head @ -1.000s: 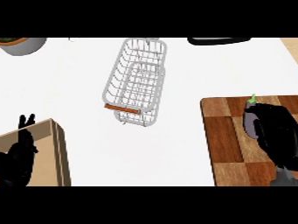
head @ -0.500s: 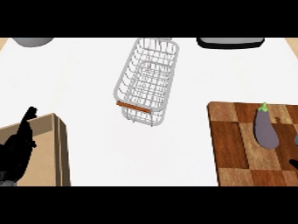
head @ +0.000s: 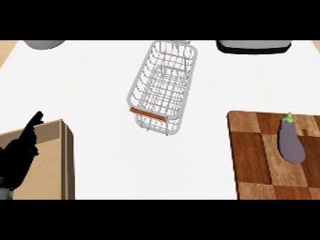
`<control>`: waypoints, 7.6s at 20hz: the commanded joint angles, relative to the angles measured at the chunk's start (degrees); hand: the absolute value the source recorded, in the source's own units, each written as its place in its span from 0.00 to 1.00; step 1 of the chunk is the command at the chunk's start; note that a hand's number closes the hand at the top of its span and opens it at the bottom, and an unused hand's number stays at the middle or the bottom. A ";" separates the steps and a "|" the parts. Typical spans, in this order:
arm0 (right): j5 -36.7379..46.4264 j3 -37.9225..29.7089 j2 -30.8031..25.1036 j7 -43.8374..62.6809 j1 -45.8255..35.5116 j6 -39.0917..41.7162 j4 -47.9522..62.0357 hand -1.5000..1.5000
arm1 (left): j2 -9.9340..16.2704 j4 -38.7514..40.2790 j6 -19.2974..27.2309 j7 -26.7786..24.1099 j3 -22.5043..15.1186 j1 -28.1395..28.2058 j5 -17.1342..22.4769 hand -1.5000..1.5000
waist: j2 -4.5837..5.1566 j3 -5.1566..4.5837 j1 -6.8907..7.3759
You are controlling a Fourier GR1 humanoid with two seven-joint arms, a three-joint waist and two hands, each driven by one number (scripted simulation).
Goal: Pick the cupcake from the cutting board and place it in the tiered basket
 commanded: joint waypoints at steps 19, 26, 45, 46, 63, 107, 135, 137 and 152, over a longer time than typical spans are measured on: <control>-0.84 -0.64 -5.97 19.68 -5.11 13.85 5.19 0.00 | 1.02 5.30 -3.75 0.73 5.28 0.95 -4.62 0.50 | 0.42 -0.24 0.02; 0.54 -1.41 -4.31 16.66 -3.68 18.05 7.54 0.00 | -0.86 8.10 -3.88 -0.45 6.81 -0.81 -5.11 0.50 | 0.43 -0.27 -0.39; 8.37 -0.66 4.92 13.92 -7.84 14.07 7.84 0.00 | -3.57 2.70 -4.15 1.89 7.11 2.21 -8.79 0.50 | 0.31 -0.27 -0.14; 9.85 0.27 5.97 12.73 -11.35 14.18 12.85 0.00 | -3.44 6.58 -4.42 2.25 7.24 -1.58 -9.42 0.50 | 0.53 -0.24 0.06; 15.07 2.16 12.64 12.63 -16.07 10.93 17.18 0.00 | -5.55 4.34 -6.87 -0.42 8.32 3.45 -10.59 0.50 | 0.59 -0.24 0.70; 73.60 29.46 36.85 57.62 -50.31 -25.91 -13.42 1.00 | -5.80 -3.03 -14.55 14.63 9.84 -4.98 -11.37 0.50 | -1.36 -1.76 8.24; 86.13 25.24 47.40 71.77 -86.33 -41.38 24.19 1.00 | -10.04 -5.46 -13.25 11.07 12.20 -1.71 -16.57 0.50 | 2.15 -0.55 5.84; 92.98 29.91 45.71 67.13 -87.47 -23.54 31.63 1.00 | -9.95 -6.81 -13.87 13.24 13.28 0.20 -14.90 0.50 | 1.77 -1.02 4.29; 90.73 26.30 46.28 52.24 -103.24 -7.82 48.59 1.00 | -11.50 -6.47 -14.27 9.55 16.78 3.46 -17.48 0.50 | 0.81 -0.39 1.35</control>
